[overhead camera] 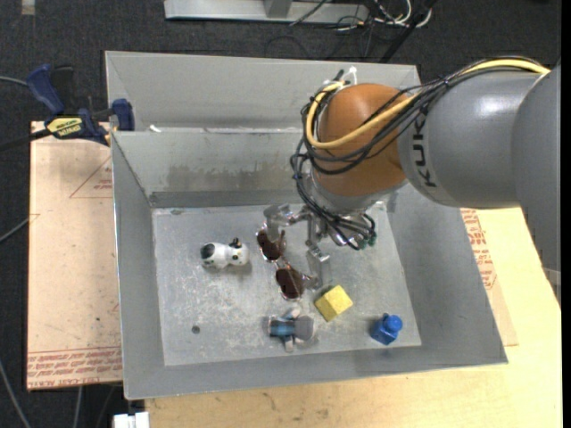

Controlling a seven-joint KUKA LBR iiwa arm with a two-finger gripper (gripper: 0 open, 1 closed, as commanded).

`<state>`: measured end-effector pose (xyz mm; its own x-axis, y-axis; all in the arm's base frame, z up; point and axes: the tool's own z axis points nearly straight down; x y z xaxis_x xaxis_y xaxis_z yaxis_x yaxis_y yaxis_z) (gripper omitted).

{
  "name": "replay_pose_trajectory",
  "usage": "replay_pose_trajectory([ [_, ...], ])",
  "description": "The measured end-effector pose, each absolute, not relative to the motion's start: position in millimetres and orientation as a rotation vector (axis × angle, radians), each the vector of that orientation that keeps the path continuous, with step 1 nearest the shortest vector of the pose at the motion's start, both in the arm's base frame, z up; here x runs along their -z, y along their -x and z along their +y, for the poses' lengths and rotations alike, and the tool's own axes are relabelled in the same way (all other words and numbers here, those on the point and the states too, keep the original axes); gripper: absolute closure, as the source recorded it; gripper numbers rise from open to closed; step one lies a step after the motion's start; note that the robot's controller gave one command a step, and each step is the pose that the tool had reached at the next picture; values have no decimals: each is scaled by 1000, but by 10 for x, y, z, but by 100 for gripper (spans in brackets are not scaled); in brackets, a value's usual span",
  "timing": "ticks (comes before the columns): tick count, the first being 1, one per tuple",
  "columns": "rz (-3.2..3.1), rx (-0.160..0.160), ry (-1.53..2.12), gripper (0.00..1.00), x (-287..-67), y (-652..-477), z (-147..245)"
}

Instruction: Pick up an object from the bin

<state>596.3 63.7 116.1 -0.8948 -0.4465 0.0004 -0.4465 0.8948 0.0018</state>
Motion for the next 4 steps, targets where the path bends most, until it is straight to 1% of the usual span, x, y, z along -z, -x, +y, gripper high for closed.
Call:
replay_pose_trajectory([
  [1,-3047,1,-787,0,-1258,-5990,668],
  [2,-2939,0,-1121,0,-816,-6095,696],
  [3,-2816,1,-1407,100,-713,-6128,583],
  [4,-2816,1,-1407,100,-712,-6128,583],
])
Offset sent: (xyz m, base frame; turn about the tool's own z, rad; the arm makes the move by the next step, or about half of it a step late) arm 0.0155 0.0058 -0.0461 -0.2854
